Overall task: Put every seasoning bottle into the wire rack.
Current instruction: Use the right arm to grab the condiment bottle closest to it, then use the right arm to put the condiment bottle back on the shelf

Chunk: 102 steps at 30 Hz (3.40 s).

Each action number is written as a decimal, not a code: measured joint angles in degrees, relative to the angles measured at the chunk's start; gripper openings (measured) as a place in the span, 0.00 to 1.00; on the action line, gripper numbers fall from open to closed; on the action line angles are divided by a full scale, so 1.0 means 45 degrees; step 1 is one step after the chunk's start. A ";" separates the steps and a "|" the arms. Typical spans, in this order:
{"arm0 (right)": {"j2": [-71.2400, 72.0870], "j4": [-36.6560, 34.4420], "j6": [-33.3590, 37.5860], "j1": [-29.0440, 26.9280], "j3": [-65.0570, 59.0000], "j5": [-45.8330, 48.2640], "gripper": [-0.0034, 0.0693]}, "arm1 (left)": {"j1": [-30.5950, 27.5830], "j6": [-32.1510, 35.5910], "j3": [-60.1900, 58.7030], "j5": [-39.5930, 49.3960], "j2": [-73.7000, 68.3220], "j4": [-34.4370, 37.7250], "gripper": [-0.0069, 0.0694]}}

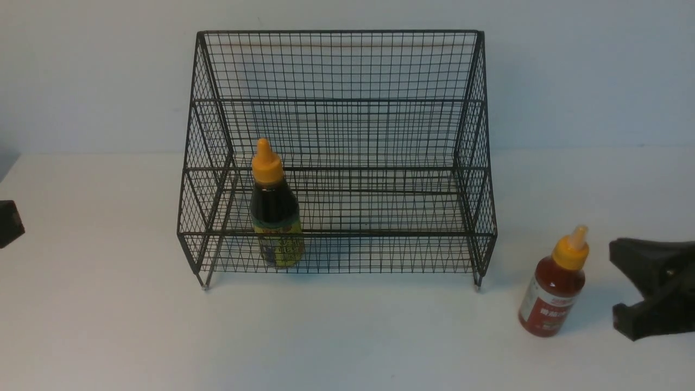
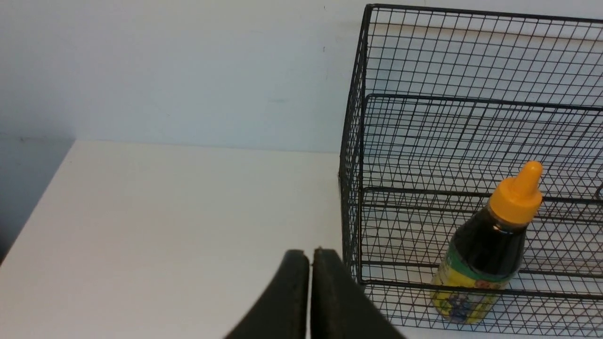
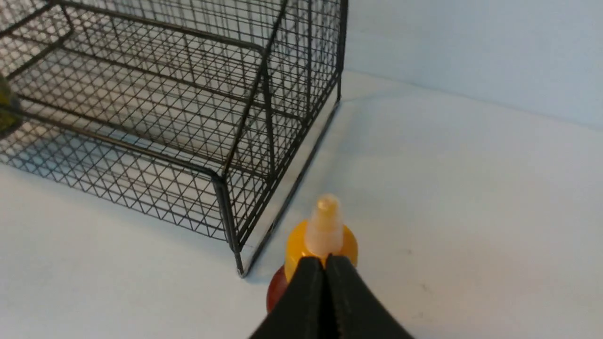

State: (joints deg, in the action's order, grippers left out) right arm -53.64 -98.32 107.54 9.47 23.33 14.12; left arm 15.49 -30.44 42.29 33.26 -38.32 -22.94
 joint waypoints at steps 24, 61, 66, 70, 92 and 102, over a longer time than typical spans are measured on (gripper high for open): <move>0.0063 0.2497 -0.9858 0.0120 0.0566 0.6756 0.03 | 0.0000 0.0439 0.0000 0.0000 0.0000 0.0032 0.08; -0.1016 1.4845 -1.7835 0.2849 0.0566 -0.4623 0.24 | 0.0000 0.0772 -0.0021 -0.0140 0.0000 0.0032 0.08; -0.1970 1.4796 -1.7793 0.2849 0.0566 -0.5144 0.51 | 0.0000 0.0772 -0.0021 -0.0140 0.0000 0.0032 0.08; -0.2658 1.4769 -1.7649 0.2849 0.0566 -0.5804 0.68 | 0.0000 0.0772 -0.0021 -0.0140 0.0000 0.0032 0.08; -0.5637 1.4108 -1.7622 0.2887 0.0654 -0.7233 0.42 | 0.0000 0.0772 -0.0021 -0.0140 0.0000 0.0006 0.08; -0.2595 1.4056 -1.7558 0.2887 0.0902 -0.6030 0.42 | 0.0000 0.0772 -0.0021 -0.0140 0.0000 -0.0004 0.08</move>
State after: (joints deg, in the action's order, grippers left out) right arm -65.32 -35.07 28.53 22.46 27.39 -13.01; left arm 15.49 -26.97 42.19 32.63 -38.32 -22.96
